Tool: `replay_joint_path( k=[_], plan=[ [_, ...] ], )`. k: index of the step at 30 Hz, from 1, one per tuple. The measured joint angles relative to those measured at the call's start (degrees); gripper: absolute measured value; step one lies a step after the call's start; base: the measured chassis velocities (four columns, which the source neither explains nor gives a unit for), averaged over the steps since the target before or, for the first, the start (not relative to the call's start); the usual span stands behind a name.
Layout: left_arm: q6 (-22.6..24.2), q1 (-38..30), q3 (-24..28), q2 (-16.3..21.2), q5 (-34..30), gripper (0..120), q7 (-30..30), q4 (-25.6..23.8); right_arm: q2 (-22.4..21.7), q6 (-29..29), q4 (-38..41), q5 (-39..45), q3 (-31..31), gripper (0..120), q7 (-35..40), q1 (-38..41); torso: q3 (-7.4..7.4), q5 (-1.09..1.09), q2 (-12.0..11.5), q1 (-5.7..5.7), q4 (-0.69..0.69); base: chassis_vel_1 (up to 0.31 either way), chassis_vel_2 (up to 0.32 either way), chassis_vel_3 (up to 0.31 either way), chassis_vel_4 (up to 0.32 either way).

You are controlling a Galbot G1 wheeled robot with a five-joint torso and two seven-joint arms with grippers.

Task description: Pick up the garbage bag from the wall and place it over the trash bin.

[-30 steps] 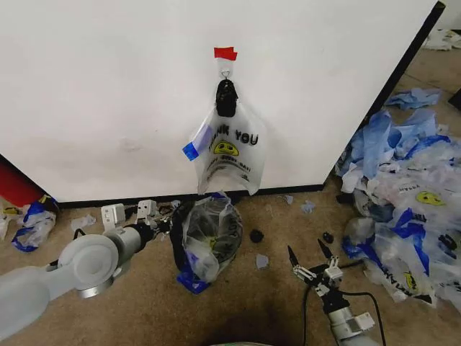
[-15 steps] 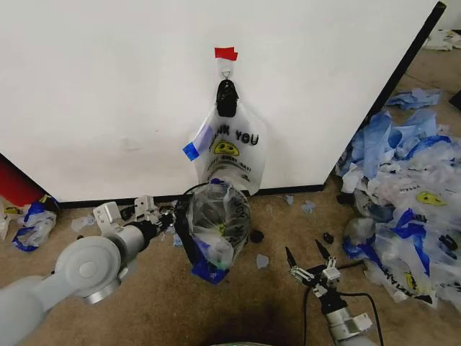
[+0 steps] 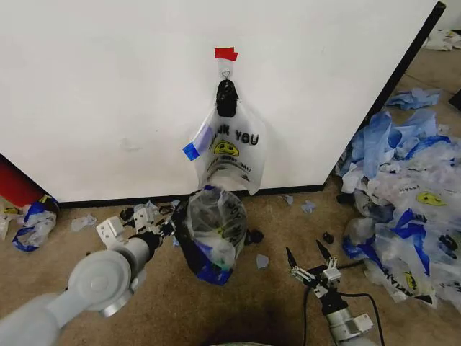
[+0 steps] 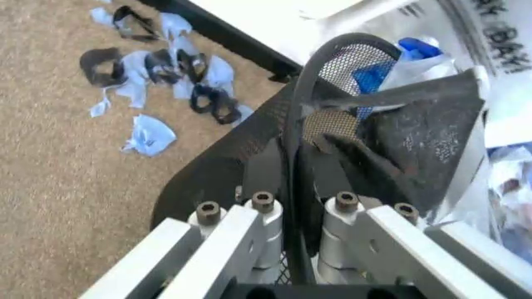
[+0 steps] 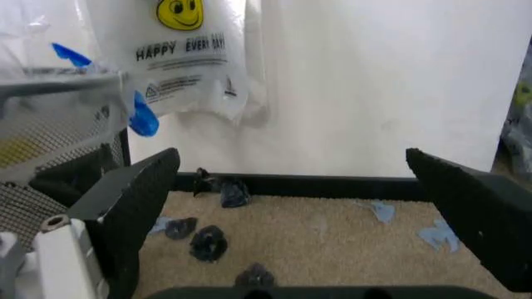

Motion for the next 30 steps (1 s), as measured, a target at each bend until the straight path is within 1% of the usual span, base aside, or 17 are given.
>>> replay_joint_path(
  k=[7, 14, 19, 23, 27, 30],
  plan=[
    [-1.7, 2.6, -0.6, -3.1, 1.8, 2, -0.2, 0.7, 0.7, -0.1, -0.4, -0.6, -0.2, 100, 0.0, 0.2, 0.0, 0.01, 0.0, 0.0, -0.02, 0.0, 0.0, 0.0, 0.0],
    [-2.2, 7.5, -1.0, -4.7, 5.2, 2, 0.4, 0.6, 0.6, -0.1, -0.2, -0.7, 0.2, 100, 0.0, -0.1, 0.0, 0.01, 0.0, 0.0, 0.0, 0.0, 0.0, 0.0, 0.0],
    [-4.7, 10.4, -1.1, -7.7, 8.7, 2, 4.7, 1.2, 0.6, 0.0, 0.4, -0.7, 0.5, 100, 0.0, -0.6, 0.0, -0.01, 0.0, 0.0, -0.02, 0.0, 0.0, 0.0, 0.0],
    [-6.0, 10.7, -1.2, -8.4, 9.7, 2, 6.0, 2.1, 0.7, 0.1, 0.5, -0.7, 0.6, 100, 0.0, -0.9, 0.0, 0.0, 0.0, 0.0, -0.02, 0.0, 0.0, 0.0, 0.0],
    [-6.1, 11.2, -1.1, -8.4, 11.4, 2, 6.3, 3.4, 0.8, 0.3, 0.4, -0.8, 0.7, 100, -0.2, -1.2, 0.0, 0.01, 0.0, 0.0, -0.01, 0.0, 0.0, 0.0, 0.0],
    [-6.2, 11.8, -1.0, -8.9, 13.4, 2, 7.8, 4.4, 0.9, 0.4, 0.3, -0.8, 0.8, 100, -0.4, -1.3, 0.0, 0.0, 0.0, 0.0, -0.02, 0.0, 0.0, 0.0, 0.0]
  ],
)
